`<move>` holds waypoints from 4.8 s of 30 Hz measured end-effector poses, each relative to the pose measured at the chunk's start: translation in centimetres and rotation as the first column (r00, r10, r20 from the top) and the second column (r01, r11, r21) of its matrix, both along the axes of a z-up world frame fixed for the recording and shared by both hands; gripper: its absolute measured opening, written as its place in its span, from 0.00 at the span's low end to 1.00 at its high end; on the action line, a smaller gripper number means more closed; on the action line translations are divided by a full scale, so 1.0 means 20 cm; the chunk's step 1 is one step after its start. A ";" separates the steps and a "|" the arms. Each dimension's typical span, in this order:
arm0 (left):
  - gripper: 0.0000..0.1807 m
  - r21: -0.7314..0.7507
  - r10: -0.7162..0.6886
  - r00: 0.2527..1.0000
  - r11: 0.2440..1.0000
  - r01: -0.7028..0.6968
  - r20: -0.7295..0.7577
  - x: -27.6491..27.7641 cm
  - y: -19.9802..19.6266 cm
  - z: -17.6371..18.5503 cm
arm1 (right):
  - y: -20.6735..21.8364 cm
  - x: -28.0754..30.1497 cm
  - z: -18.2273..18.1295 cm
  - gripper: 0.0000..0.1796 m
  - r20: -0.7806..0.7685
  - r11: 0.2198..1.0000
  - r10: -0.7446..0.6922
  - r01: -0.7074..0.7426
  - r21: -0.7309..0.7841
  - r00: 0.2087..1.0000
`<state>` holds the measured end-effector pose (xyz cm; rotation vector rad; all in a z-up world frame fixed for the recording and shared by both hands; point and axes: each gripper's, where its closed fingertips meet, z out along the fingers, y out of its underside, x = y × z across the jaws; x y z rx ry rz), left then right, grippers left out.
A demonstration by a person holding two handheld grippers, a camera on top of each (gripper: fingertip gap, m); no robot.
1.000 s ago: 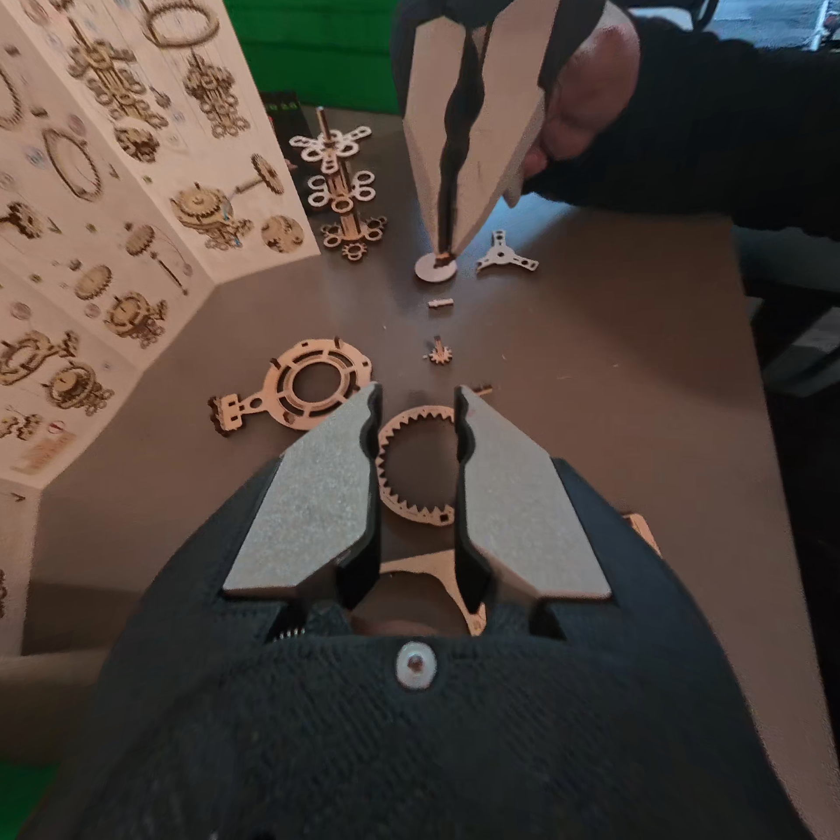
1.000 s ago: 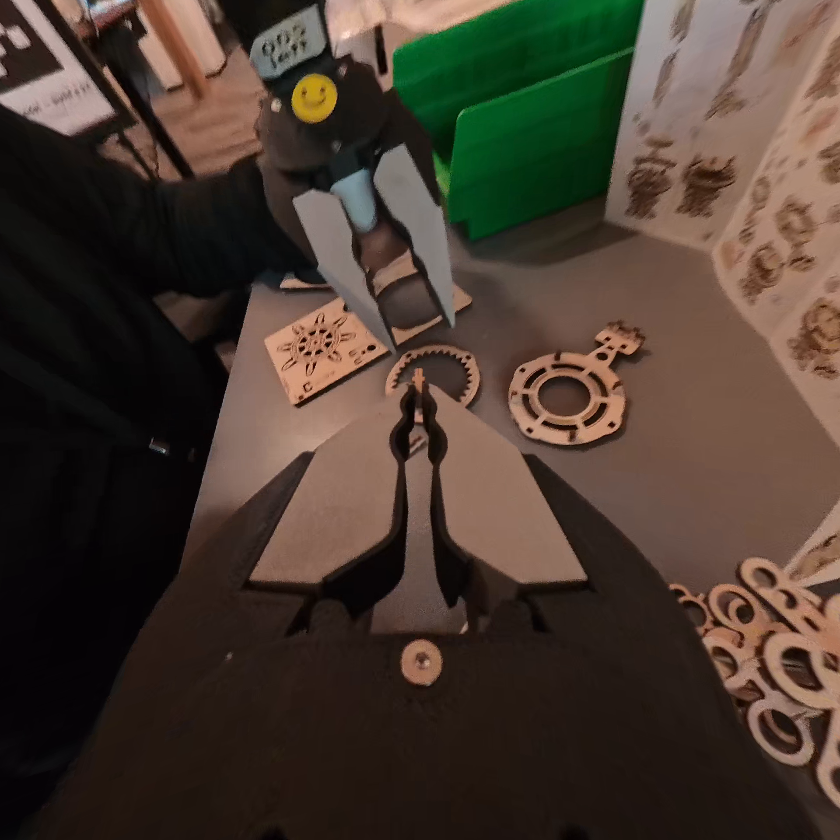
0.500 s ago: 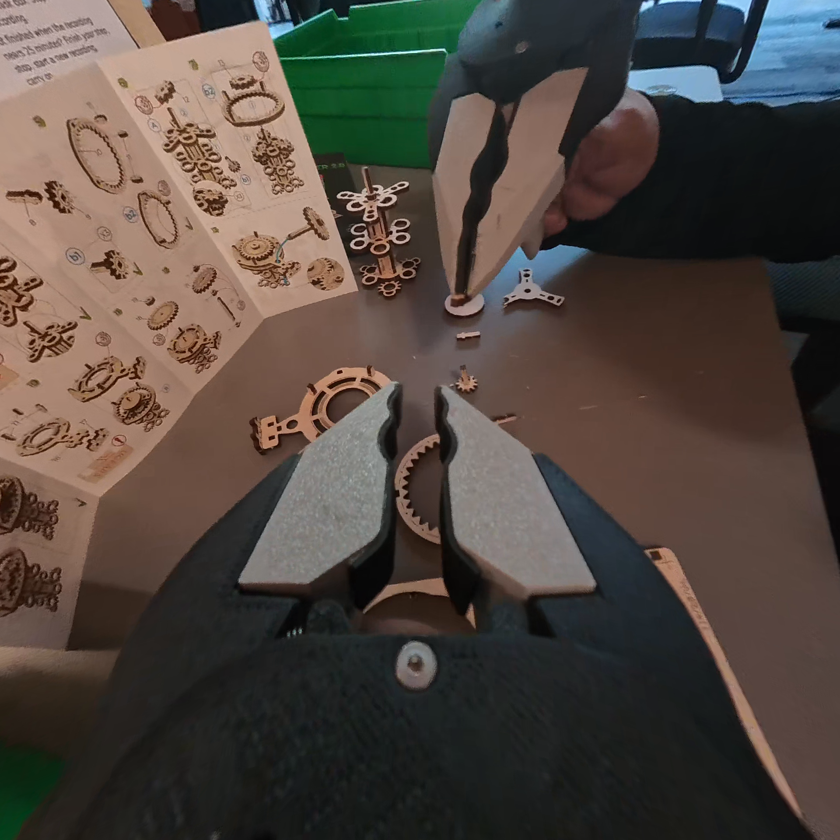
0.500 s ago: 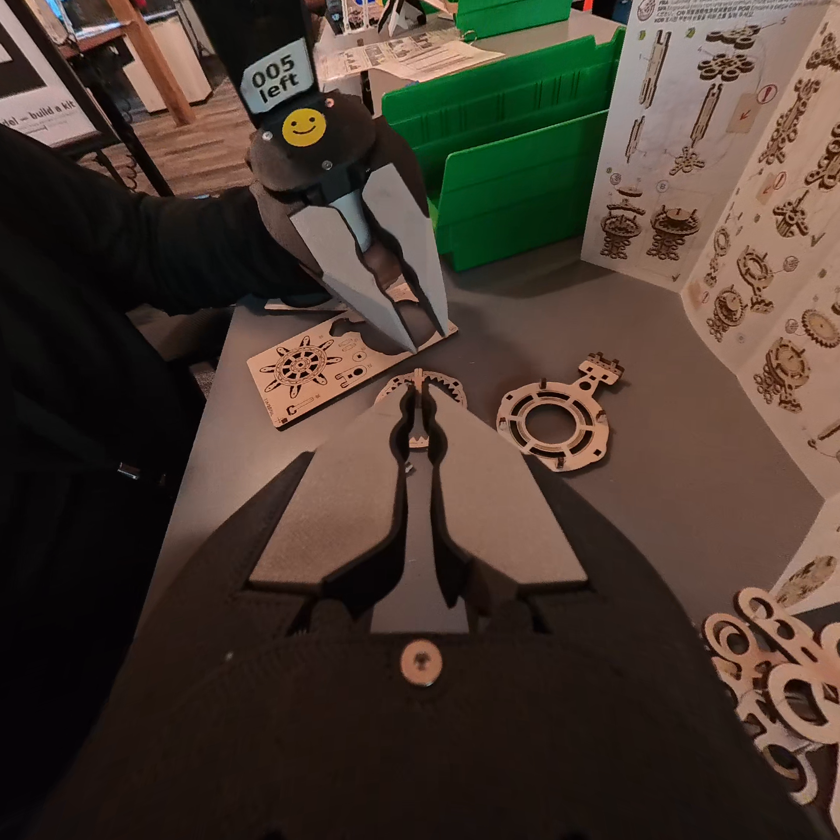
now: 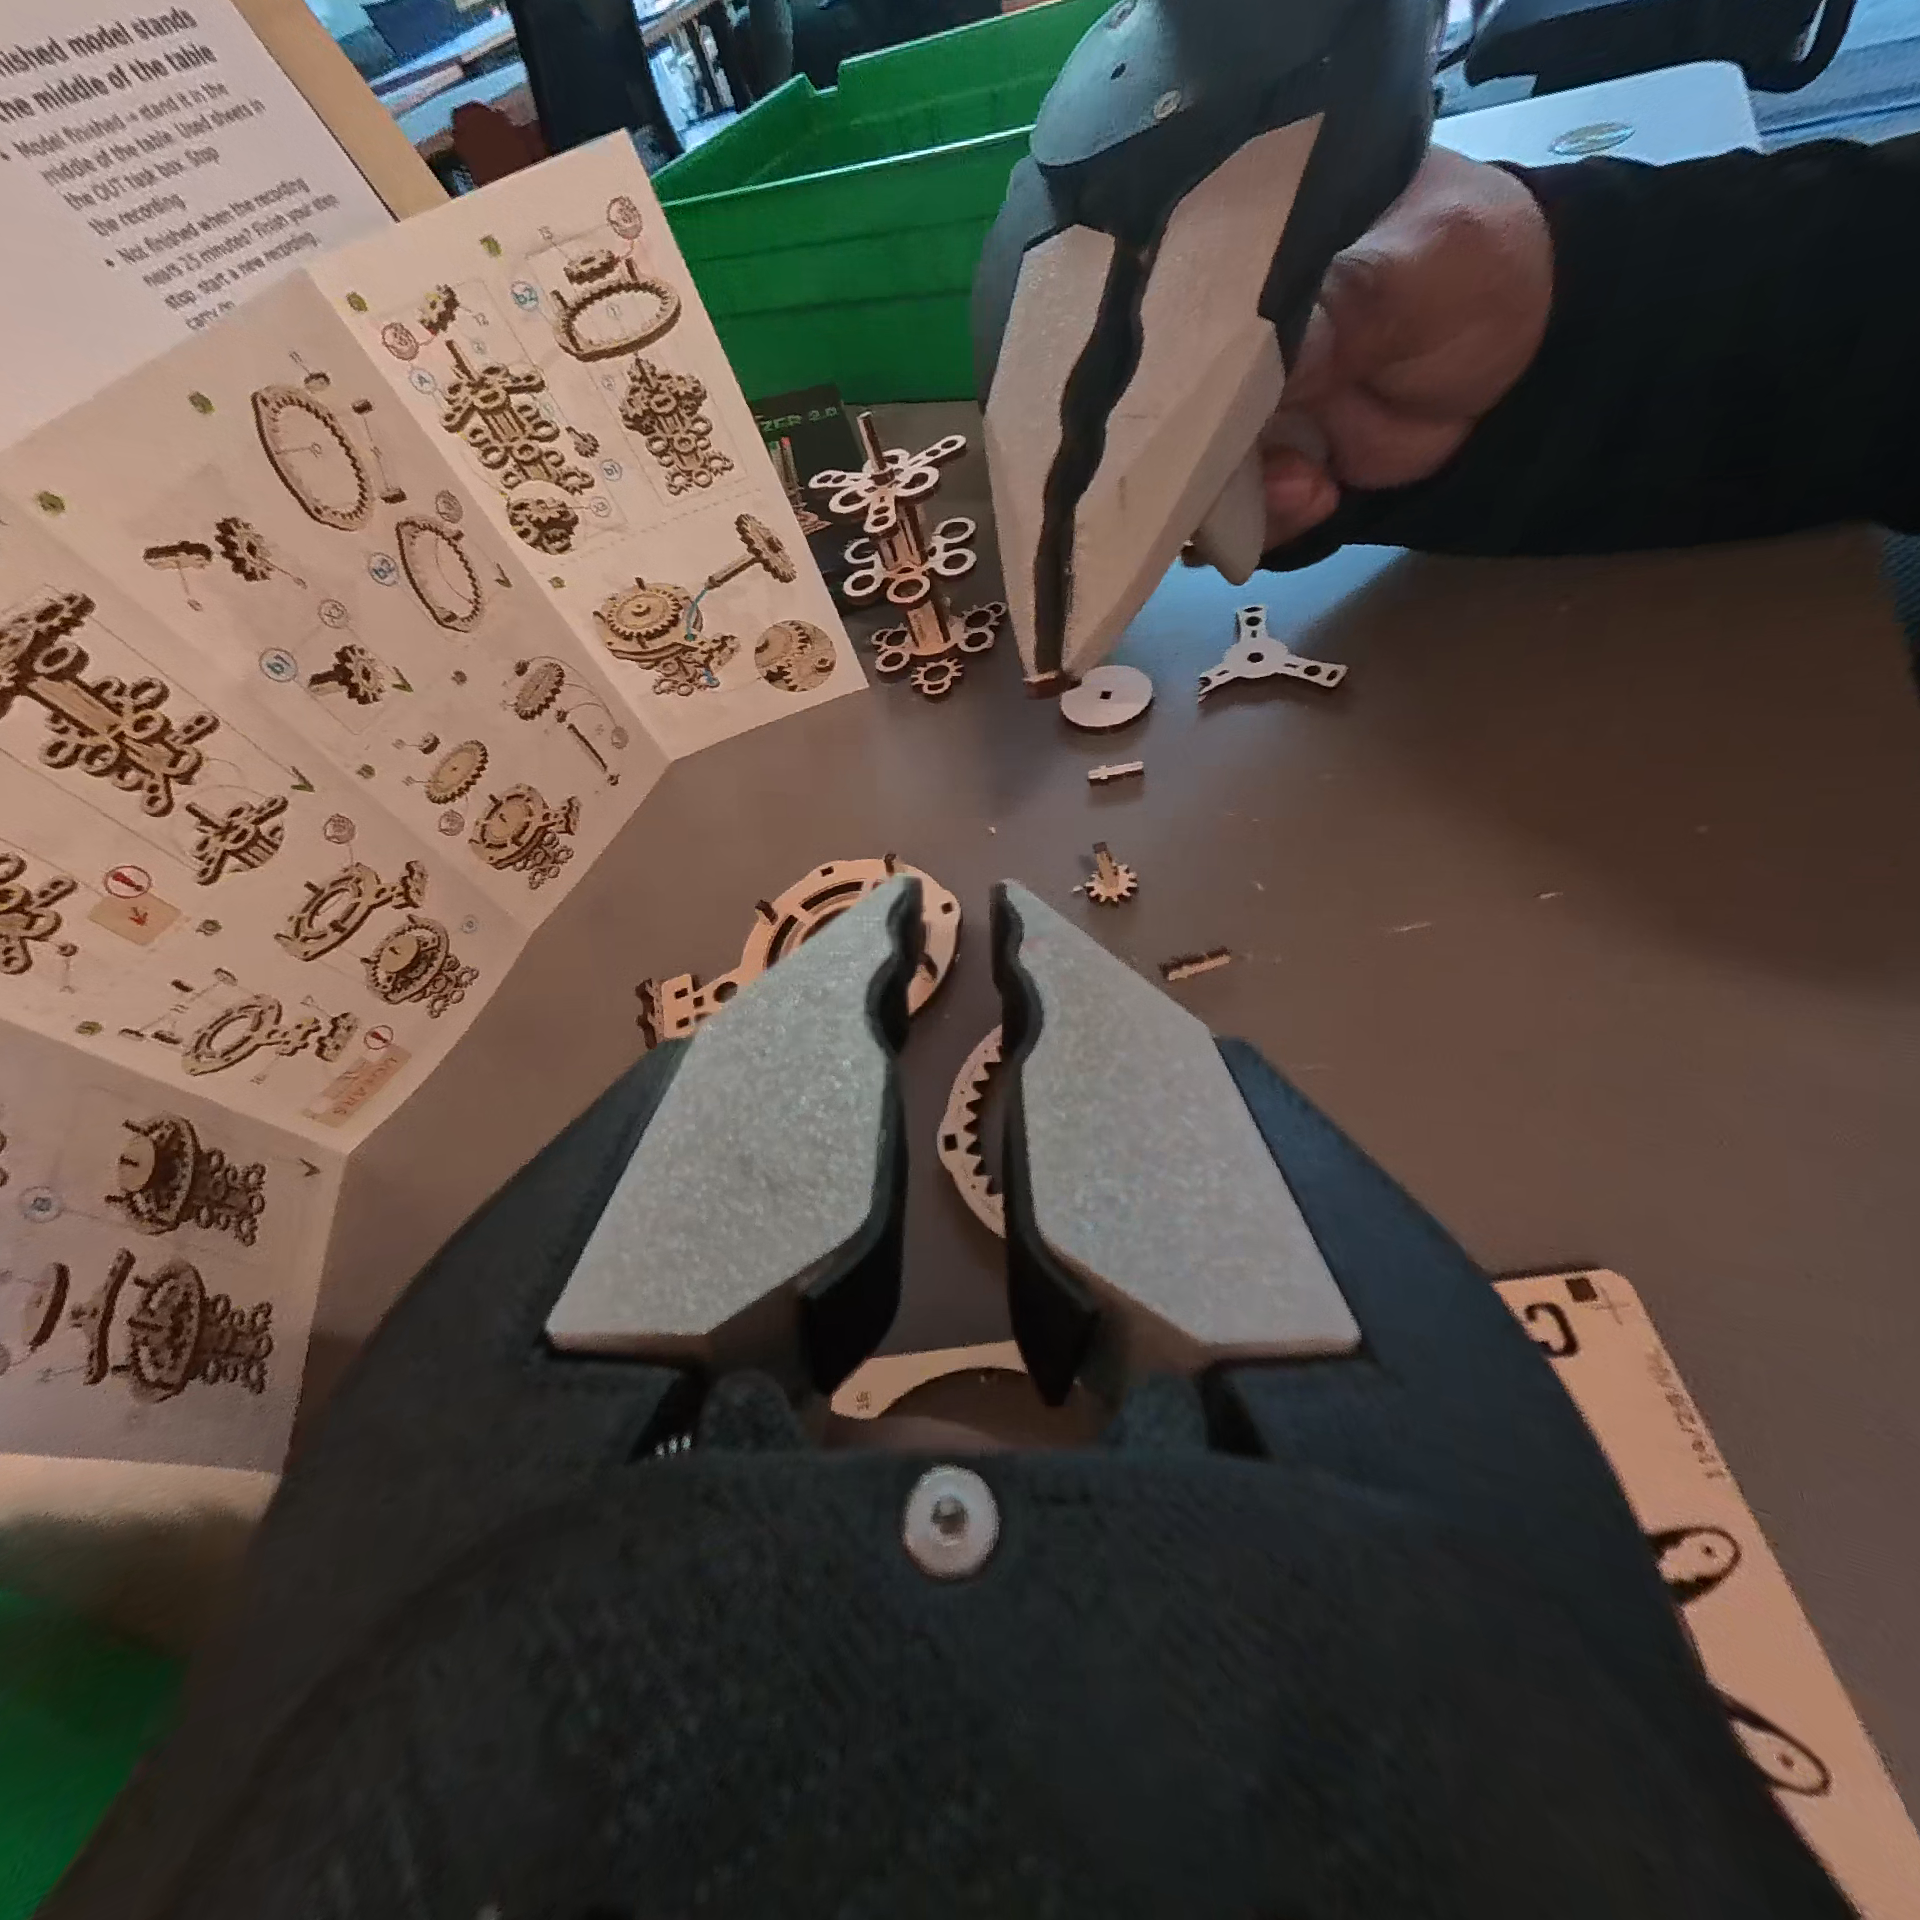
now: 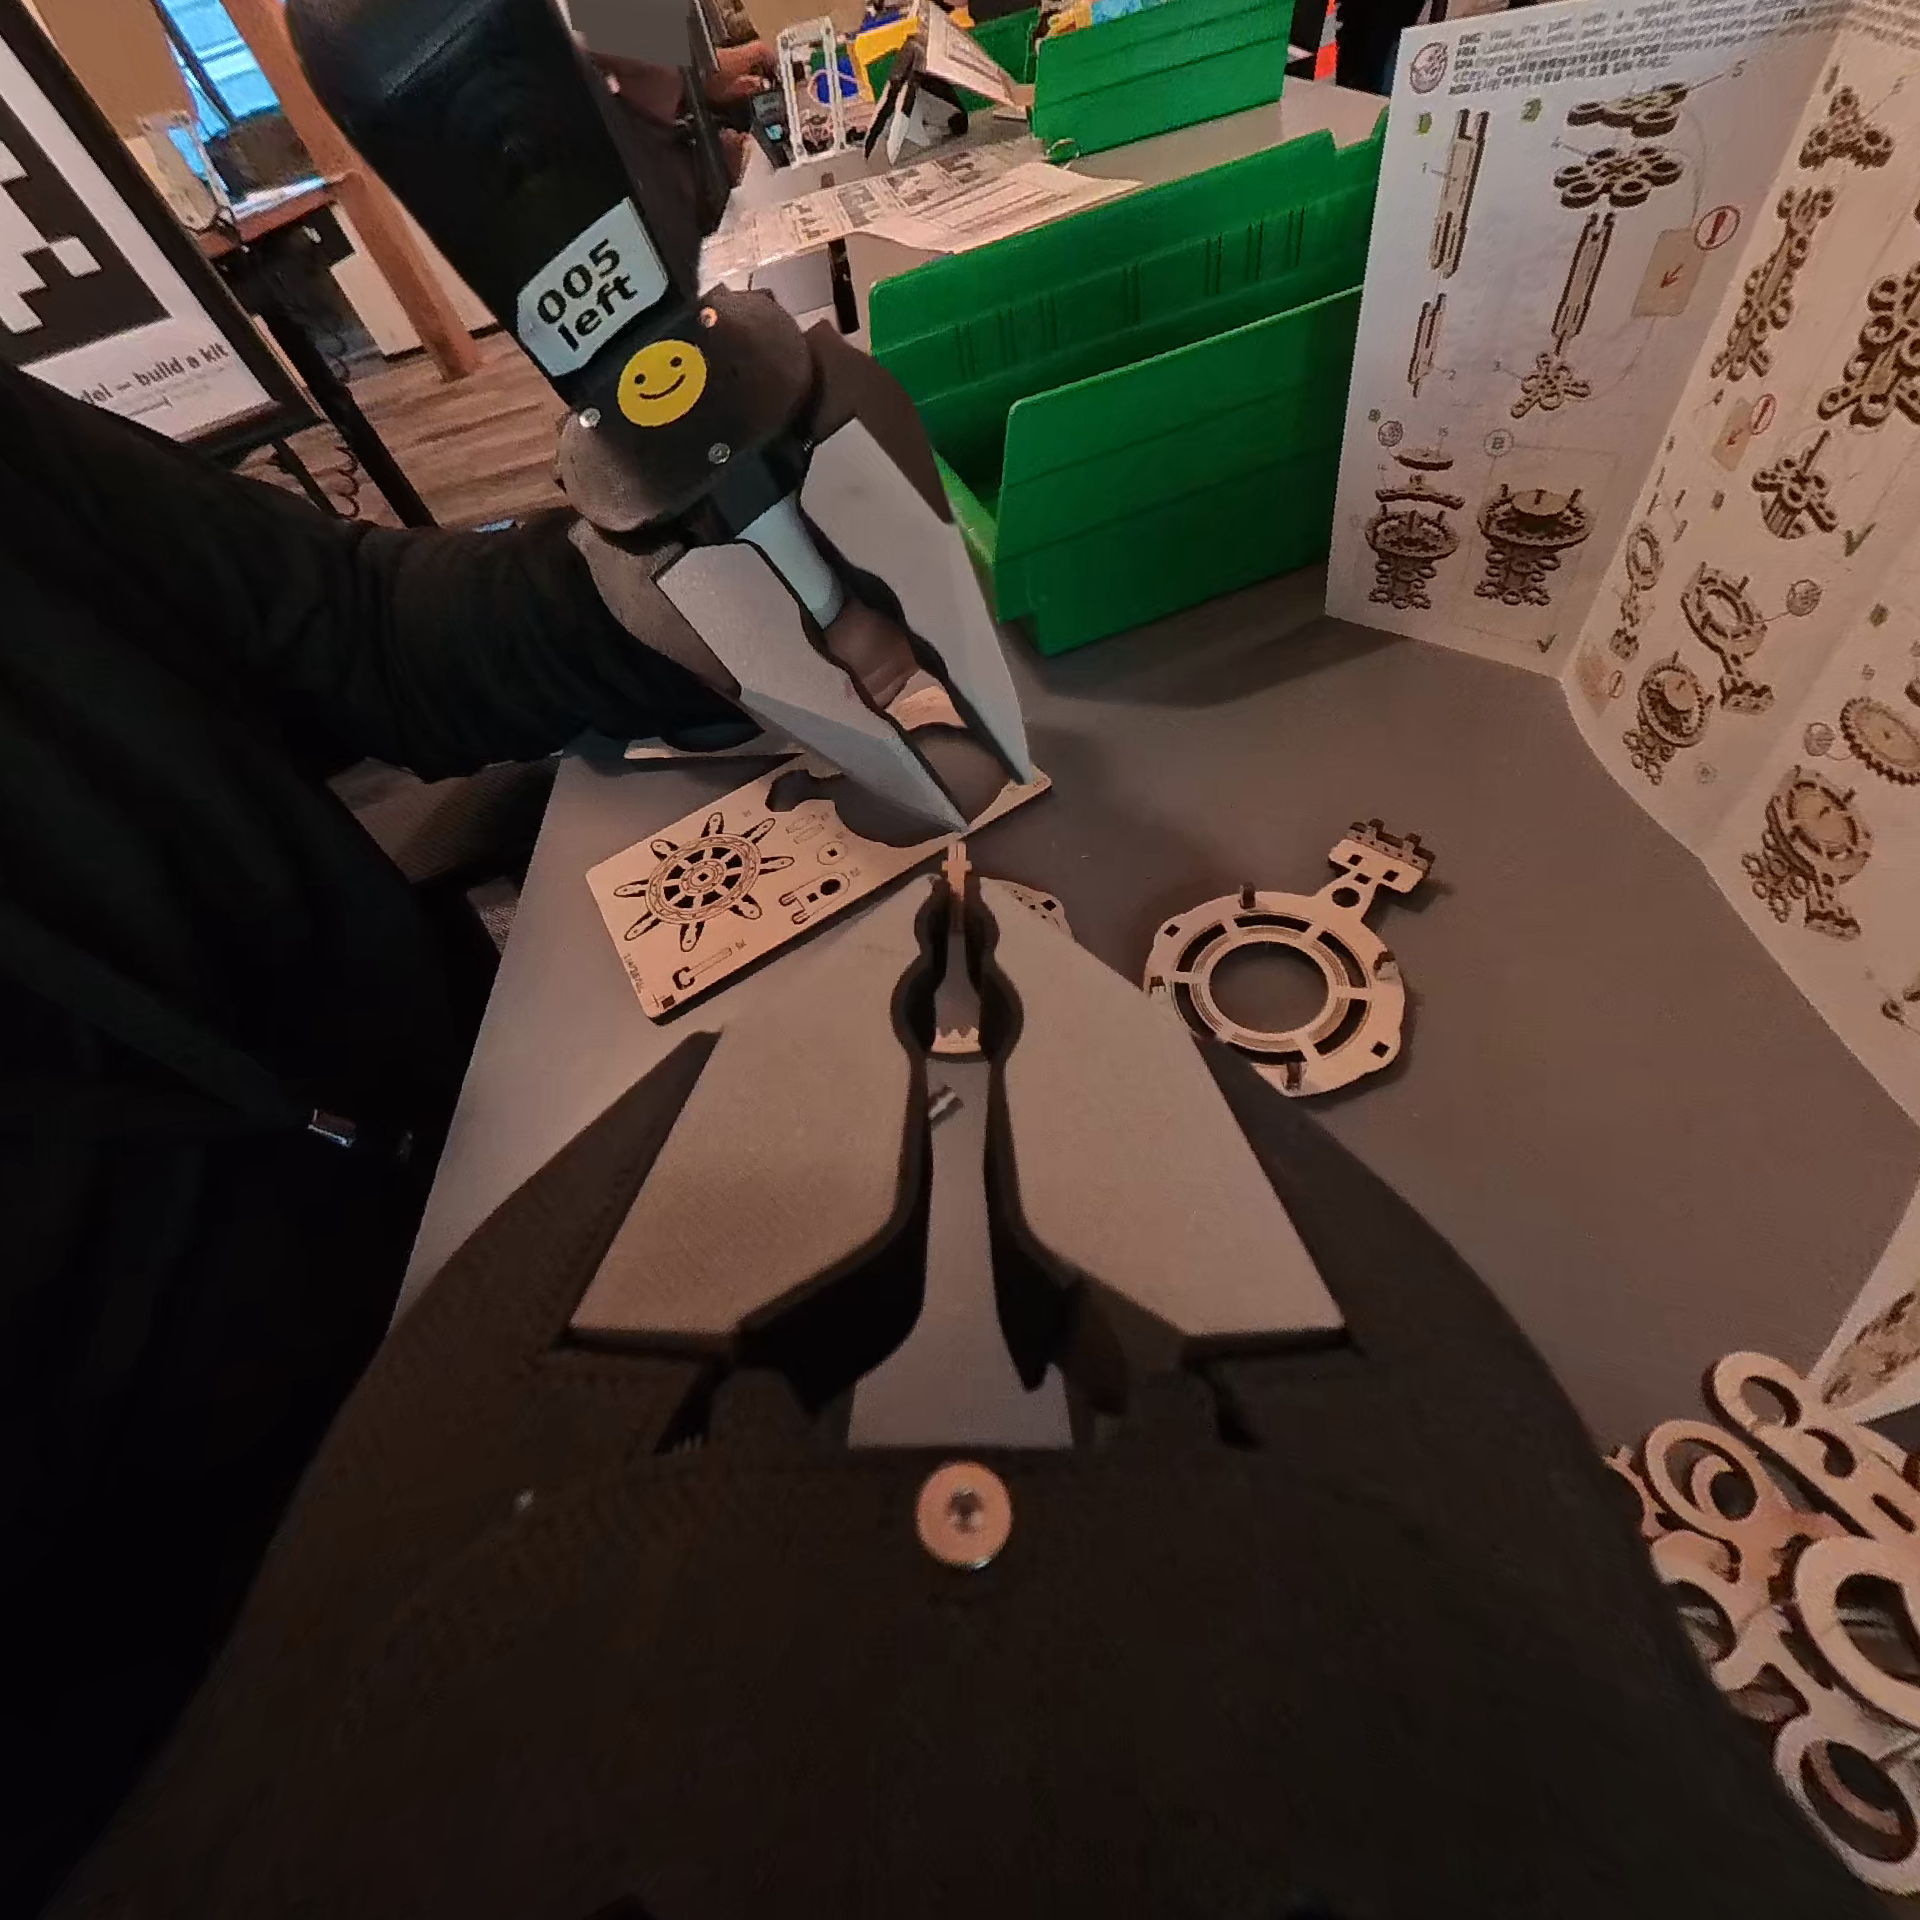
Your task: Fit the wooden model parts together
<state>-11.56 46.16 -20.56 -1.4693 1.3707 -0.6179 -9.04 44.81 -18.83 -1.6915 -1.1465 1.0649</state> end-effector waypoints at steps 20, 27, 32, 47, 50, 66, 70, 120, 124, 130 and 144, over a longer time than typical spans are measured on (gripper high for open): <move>0.03 -0.141 -0.024 0.999 0.989 0.030 0.046 0.02 -0.03 -0.01 | -0.03 -0.06 -0.05 0.00 0.049 0.998 0.030 -0.032 0.046 0.998; 0.01 -0.178 -0.011 0.999 0.984 0.018 0.043 -0.01 -0.01 -0.01 | -0.02 -0.05 -0.05 0.00 0.065 0.997 0.018 -0.023 0.079 0.998; 0.02 -0.200 -0.036 0.999 0.979 0.037 0.010 -0.02 -0.03 -0.03 | -0.03 -0.04 -0.09 0.00 0.145 0.986 0.015 -0.039 0.161 0.989; 0.03 -0.236 -0.164 0.983 0.962 0.140 -0.087 0.02 -0.16 -0.14 | -0.10 -0.09 -0.18 0.00 0.327 0.870 0.001 -0.162 0.466 0.945; 0.03 -0.201 -0.168 0.983 0.968 0.151 -0.069 0.04 -0.17 -0.12 | -0.10 -0.10 -0.17 0.00 0.316 0.871 0.008 -0.162 0.464 0.949; 0.02 -0.039 -0.184 0.981 0.983 0.181 -0.061 0.07 -0.20 -0.07 | -0.12 -0.10 -0.16 0.00 0.279 0.915 0.053 -0.158 0.370 0.959; 0.00 -0.009 -0.197 0.979 0.980 0.196 -0.061 0.06 -0.20 -0.06 | -0.13 -0.10 -0.15 0.00 0.271 0.918 0.060 -0.159 0.362 0.961; 0.00 0.074 -0.233 0.816 0.971 0.229 0.529 0.04 -0.25 0.41 | -0.17 -0.08 0.34 0.02 -0.269 0.969 0.109 -0.042 0.245 0.957; 0.00 0.065 -0.230 0.819 0.971 0.231 0.525 0.04 -0.25 0.40 | -0.17 -0.10 0.33 0.03 -0.261 0.970 0.119 -0.055 0.239 0.958; 0.00 0.041 -0.223 0.829 0.971 0.236 0.512 0.05 -0.25 0.39 | -0.18 -0.12 0.30 0.00 -0.238 0.970 0.130 -0.073 0.233 0.963; 0.00 0.005 -0.200 0.843 0.974 0.228 0.500 0.06 -0.23 0.37 | -0.17 -0.10 0.29 0.00 -0.234 0.974 0.115 -0.063 0.219 0.965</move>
